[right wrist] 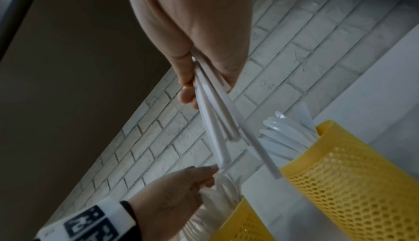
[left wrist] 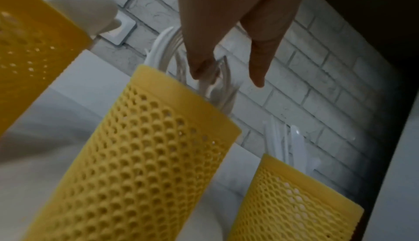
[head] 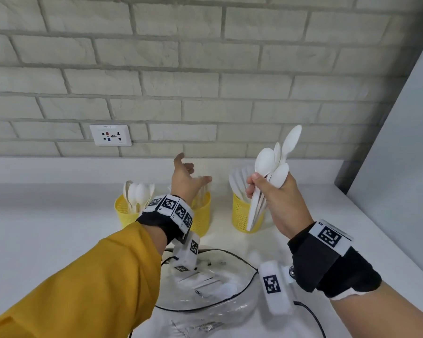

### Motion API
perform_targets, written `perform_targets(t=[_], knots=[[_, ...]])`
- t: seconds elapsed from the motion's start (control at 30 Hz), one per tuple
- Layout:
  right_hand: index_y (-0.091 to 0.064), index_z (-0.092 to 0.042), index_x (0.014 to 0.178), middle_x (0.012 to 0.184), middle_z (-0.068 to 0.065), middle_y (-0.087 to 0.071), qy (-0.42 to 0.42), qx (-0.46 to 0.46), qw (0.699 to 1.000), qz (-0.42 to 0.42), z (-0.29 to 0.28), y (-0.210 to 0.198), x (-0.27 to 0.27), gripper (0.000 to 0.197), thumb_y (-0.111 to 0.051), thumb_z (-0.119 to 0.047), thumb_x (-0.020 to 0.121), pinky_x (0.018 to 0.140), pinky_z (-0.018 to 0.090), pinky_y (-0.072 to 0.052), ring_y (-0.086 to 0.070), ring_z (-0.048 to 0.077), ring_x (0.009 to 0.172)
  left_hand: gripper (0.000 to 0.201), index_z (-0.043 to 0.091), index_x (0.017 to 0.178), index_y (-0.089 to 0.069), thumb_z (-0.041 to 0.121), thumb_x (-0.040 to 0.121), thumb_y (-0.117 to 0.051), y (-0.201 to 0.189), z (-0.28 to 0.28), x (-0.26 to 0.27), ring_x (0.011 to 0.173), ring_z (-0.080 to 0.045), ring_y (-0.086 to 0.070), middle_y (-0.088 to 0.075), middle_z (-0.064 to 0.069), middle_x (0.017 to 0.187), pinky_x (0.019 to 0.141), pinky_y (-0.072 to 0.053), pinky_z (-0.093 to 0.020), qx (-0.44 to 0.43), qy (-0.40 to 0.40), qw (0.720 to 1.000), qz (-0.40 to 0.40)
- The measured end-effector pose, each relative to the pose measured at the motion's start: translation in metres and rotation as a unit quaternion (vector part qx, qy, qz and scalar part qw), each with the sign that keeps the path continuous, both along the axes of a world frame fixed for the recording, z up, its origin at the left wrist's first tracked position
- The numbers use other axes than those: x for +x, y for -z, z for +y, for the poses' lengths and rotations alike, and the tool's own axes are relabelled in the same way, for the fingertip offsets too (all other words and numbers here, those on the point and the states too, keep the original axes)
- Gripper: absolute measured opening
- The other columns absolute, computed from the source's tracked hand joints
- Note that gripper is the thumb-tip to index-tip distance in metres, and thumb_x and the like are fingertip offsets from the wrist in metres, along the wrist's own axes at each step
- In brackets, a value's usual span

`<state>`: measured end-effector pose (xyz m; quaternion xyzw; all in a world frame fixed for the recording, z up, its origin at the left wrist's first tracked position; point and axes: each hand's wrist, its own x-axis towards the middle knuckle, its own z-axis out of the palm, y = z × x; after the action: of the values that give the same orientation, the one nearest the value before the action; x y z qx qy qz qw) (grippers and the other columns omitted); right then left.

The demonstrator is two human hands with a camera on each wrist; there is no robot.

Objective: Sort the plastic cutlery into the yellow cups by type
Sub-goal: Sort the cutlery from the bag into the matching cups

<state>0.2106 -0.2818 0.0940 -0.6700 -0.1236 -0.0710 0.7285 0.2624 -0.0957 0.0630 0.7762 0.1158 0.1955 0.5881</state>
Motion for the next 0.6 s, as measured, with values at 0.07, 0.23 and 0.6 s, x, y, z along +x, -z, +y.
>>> perform_targets(t=[0.07, 0.23, 0.6], knots=[[-0.052, 0.007, 0.104, 0.067, 0.008, -0.055, -0.018, -0.017, 1.000, 0.008, 0.004, 0.002, 0.001, 0.017, -0.051, -0.006, 0.092, 0.052, 0.016, -0.048, -0.055, 0.008, 0.050, 0.074, 0.008, 0.139, -0.033, 0.018, 0.078, -0.074, -0.009, -0.001, -0.005, 0.122, -0.021, -0.047, -0.047, -0.012, 0.130, 0.096, -0.037, -0.026, 0.039, -0.033, 0.997, -0.053], [-0.047, -0.007, 0.099, 0.064, 0.003, -0.051, -0.034, -0.081, 0.996, 0.017, 0.024, 0.004, 0.004, 0.009, -0.052, -0.010, 0.092, 0.060, 0.026, -0.048, -0.050, 0.013, 0.053, 0.046, 0.008, 0.119, -0.056, 0.042, 0.089, -0.055, -0.045, -0.021, -0.050, 0.095, -0.013, -0.056, -0.058, 0.001, 0.102, 0.076, -0.044, -0.018, 0.064, 0.079, 0.993, -0.053], [-0.038, 0.002, 0.127, 0.110, 0.005, -0.034, -0.158, -0.451, 0.872, -0.104, 0.067, -0.001, -0.028, 0.036, -0.036, 0.001, 0.091, 0.077, 0.011, -0.030, -0.042, 0.017, 0.101, 0.028, 0.008, 0.070, -0.052, 0.020, 0.095, -0.050, -0.030, -0.022, -0.080, 0.044, -0.008, -0.061, -0.059, 0.001, 0.043, 0.056, -0.049, -0.024, -0.385, 0.124, 0.910, 0.086]])
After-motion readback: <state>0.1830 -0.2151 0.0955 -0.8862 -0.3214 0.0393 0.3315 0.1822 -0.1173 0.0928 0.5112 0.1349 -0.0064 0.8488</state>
